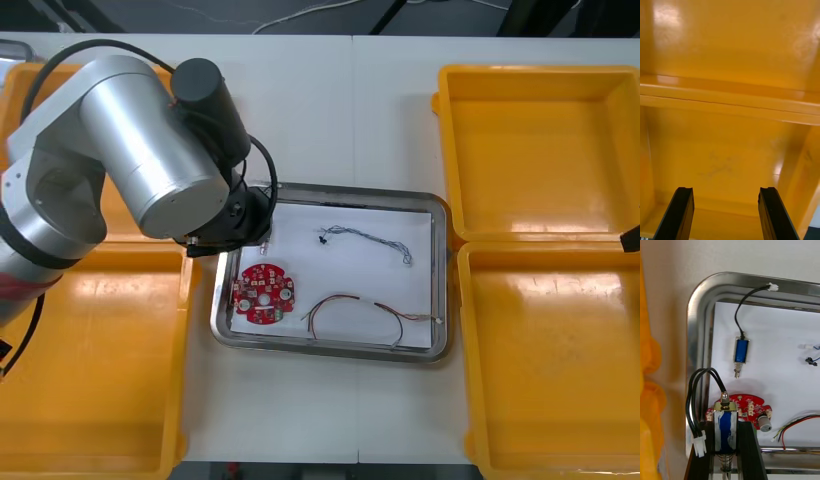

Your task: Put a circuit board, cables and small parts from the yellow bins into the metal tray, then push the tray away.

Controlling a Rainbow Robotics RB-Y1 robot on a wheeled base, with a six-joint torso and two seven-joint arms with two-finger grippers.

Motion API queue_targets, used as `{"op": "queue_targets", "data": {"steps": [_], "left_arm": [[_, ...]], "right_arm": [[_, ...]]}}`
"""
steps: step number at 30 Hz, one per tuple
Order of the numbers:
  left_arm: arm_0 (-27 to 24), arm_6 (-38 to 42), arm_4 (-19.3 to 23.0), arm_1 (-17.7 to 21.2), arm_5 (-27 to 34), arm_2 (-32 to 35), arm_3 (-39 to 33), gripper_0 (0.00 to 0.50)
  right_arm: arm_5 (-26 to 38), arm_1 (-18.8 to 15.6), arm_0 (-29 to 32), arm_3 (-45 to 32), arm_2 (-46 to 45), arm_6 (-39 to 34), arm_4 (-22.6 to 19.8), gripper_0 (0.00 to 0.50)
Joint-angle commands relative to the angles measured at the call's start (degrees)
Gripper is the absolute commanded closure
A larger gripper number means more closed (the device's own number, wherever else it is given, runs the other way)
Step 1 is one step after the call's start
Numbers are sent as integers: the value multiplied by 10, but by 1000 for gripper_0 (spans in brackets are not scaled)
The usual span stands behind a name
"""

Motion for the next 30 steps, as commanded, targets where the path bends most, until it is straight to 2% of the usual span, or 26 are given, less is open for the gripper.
{"op": "queue_targets", "data": {"steps": [1,5,9,13,20,30], "left_arm": [[-43,-19,-10,-36,-23,-24,23,500],[-60,-24,-23,-59,-29,-38,53,500],[-70,-32,-38,-82,-30,-45,85,500],[-71,-39,-59,-95,-38,-57,106,500],[-74,-68,-97,-126,-59,-64,162,500],[-73,-82,-124,-135,-109,-80,209,500]], "right_arm": [[2,-23,37,-22,-35,-19,29,0],[2,-10,55,-23,-48,-23,53,0],[2,24,72,-23,-67,-24,86,0],[2,44,73,-23,-71,-22,107,0],[2,55,72,-27,-71,-18,97,0],[2,69,72,-55,-66,-18,89,0]]}}
